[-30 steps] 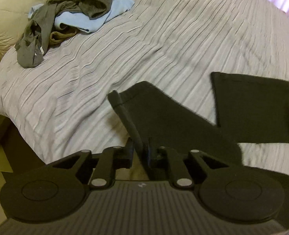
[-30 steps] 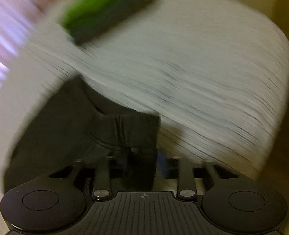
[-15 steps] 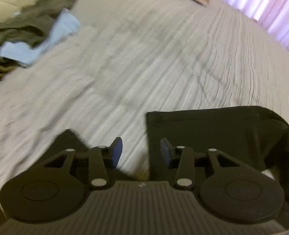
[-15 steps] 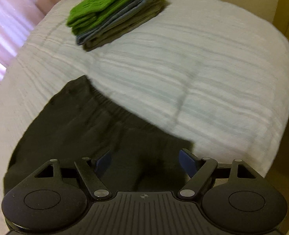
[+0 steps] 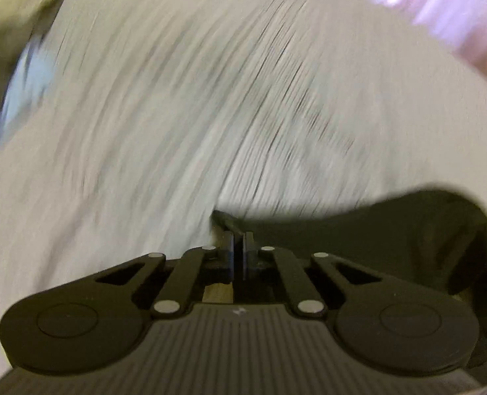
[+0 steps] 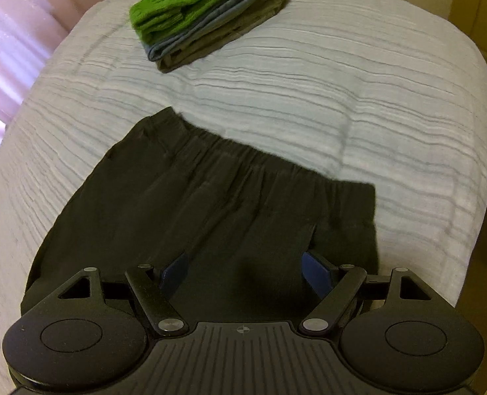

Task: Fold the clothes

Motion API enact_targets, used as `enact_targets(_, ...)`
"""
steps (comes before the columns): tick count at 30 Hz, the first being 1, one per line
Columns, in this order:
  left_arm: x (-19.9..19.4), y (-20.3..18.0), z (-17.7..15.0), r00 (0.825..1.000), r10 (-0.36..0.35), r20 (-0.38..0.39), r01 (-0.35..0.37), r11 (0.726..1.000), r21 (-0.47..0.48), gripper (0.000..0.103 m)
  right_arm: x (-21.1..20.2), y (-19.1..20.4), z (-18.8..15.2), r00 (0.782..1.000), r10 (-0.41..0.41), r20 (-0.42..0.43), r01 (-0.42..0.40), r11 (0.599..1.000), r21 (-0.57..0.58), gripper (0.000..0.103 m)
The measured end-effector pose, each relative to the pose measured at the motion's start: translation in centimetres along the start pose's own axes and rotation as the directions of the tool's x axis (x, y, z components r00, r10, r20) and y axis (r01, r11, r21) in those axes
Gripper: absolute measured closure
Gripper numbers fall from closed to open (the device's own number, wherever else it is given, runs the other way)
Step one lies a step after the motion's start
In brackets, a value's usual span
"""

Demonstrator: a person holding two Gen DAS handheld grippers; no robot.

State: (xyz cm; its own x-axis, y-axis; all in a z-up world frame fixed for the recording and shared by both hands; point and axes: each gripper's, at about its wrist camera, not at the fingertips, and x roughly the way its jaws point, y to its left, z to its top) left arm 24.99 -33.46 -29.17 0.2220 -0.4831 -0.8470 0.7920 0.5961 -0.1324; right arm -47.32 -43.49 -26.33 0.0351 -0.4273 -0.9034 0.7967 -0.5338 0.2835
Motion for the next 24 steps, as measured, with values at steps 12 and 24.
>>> enact_targets(12,5.5,-1.4,14.9,0.958,0.183,0.223,-0.223,0.959,0.172,0.093,-1.8,3.2,-2.0,0.999,0.033,0.035,-0.032,0.999,-0.04,0.024)
enact_targets(24,-4.8,13.5,-6.4,0.965,0.215,-0.148,-0.244,0.944,-0.222,0.085,-0.5,-0.9,-2.1,0.998,0.049,-0.031,-0.049,0.999,-0.012,0.024)
